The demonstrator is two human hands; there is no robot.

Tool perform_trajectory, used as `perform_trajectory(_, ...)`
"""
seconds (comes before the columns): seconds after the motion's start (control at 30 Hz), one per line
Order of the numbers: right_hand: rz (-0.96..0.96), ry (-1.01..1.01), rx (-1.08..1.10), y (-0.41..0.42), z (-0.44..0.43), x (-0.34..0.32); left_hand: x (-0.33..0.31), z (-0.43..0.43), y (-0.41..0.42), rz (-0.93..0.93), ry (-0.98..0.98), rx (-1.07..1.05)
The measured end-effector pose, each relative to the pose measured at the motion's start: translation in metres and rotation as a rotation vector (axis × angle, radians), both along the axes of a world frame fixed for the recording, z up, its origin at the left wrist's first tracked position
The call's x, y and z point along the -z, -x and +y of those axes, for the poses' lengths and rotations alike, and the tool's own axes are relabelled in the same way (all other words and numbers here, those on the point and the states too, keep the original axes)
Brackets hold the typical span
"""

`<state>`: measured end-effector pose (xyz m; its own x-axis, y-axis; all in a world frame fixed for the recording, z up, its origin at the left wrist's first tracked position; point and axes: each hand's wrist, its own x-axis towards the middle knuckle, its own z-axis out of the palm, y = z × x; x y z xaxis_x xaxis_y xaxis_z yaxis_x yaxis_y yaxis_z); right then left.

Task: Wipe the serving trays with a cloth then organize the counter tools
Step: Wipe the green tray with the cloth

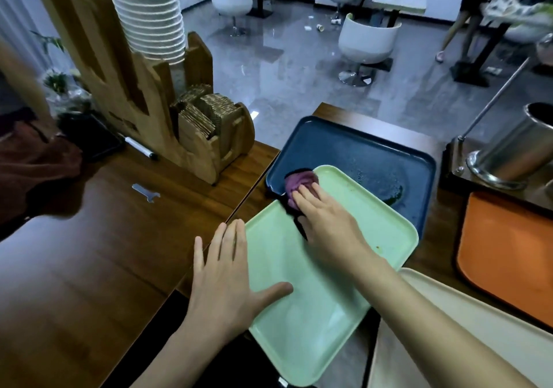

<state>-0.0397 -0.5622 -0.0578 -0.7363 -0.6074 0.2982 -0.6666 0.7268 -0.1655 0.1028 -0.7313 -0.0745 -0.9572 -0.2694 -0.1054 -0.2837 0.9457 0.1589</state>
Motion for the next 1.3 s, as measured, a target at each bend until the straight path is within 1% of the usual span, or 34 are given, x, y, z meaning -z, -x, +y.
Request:
perform_trajectory(0.1,-0.050,-0.058,-0.161,-0.021,-0.007,0.012,0.003,0.001,-0.002,0.060,-0.019,-0.001)
perform_trajectory(0.27,0.009,-0.066,-0.144,-0.026,-0.001,0.014,0.001,0.001,-0.002,0.053,-0.008,-0.002)
perform_trajectory(0.4,-0.019,-0.069,-0.170,-0.023,0.003,0.009,-0.004,0.001,-0.005,0.045,-0.038,-0.016)
perform_trajectory(0.47,-0.034,-0.121,-0.171,-0.015,0.005,0.006,-0.004,0.000,-0.005,0.039,-0.041,-0.020)
perform_trajectory(0.53,-0.064,-0.167,-0.133,-0.003,0.010,0.002,-0.004,-0.001,-0.004,0.024,-0.032,-0.019)
perform_trajectory(0.73,-0.105,-0.200,0.129,0.034,0.044,-0.024,-0.006,0.000,-0.004,0.022,-0.044,-0.028)
perform_trajectory(1.0,-0.156,-0.213,0.204,0.003,0.095,-0.020,-0.012,0.003,-0.002,-0.041,-0.020,-0.047)
perform_trajectory(1.1,-0.225,-0.174,0.178,-0.002,0.113,-0.016,-0.013,0.004,-0.002,-0.035,-0.010,-0.047)
perform_trajectory(1.2,-0.256,-0.128,0.176,-0.003,0.116,-0.018,-0.017,0.005,0.006,0.003,0.013,0.019)
perform_trajectory(1.3,-0.237,-0.132,0.173,-0.004,0.113,-0.018,-0.020,0.023,0.029,0.076,0.101,0.228)
